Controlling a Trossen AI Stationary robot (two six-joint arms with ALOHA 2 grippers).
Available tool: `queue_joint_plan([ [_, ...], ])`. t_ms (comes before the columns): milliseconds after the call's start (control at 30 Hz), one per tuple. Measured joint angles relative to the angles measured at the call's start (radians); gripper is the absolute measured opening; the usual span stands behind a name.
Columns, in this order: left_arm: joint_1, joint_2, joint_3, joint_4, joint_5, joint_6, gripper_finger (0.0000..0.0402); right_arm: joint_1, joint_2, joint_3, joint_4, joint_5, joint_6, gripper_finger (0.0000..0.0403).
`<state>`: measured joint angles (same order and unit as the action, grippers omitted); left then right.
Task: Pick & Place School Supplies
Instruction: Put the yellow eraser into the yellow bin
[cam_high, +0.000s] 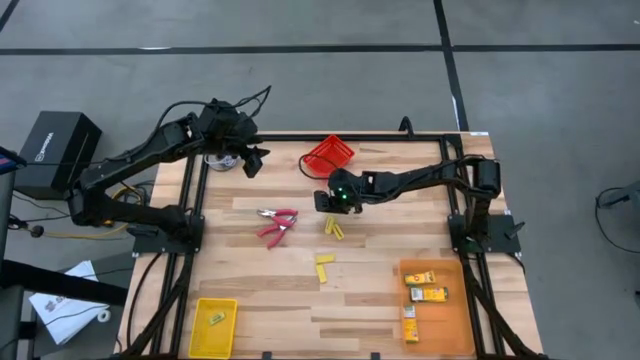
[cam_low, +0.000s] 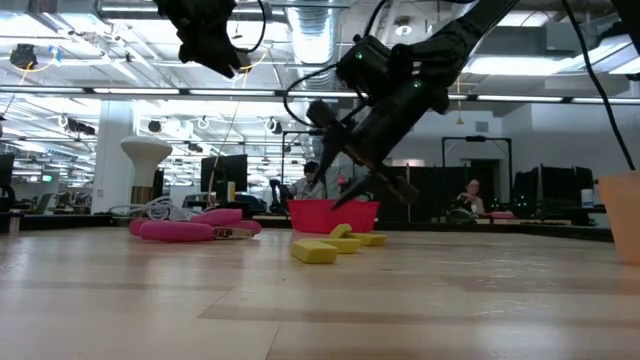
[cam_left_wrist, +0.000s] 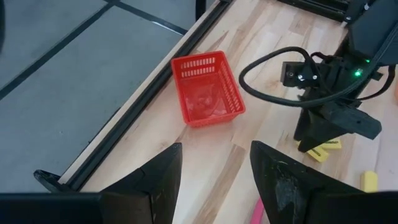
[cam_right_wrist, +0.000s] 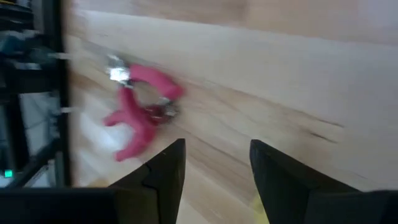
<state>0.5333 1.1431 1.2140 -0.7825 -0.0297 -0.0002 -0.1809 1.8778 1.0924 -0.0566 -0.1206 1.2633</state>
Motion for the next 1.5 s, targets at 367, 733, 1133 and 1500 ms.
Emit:
queue_joint_plan([
  [367, 0.071, 0.0, 0.0, -0.001, 0.027, 0.004, 0.0186, -0.011, -0.002, 0.0, -0.16, -0.071, -0.034, 0.0179],
  [733, 0.076, 0.0, 0.0, 0.0, 0.036, 0.004, 0.0186, 0.011, 0.008, 0.001, -0.175, -0.072, -0.034, 0.0177],
  [1133, 0.076, 0.0, 0.0, -0.002, 0.036, 0.004, 0.0186, 0.01, 0.008, -0.007, -0.155, -0.058, -0.02, 0.0176],
  [1500, 0.076, 0.0, 0.0, -0.002, 0.035, 0.02, 0.0186, 0.01, 0.027, -0.041, -0.057, -0.039, 0.021, 0.0173],
])
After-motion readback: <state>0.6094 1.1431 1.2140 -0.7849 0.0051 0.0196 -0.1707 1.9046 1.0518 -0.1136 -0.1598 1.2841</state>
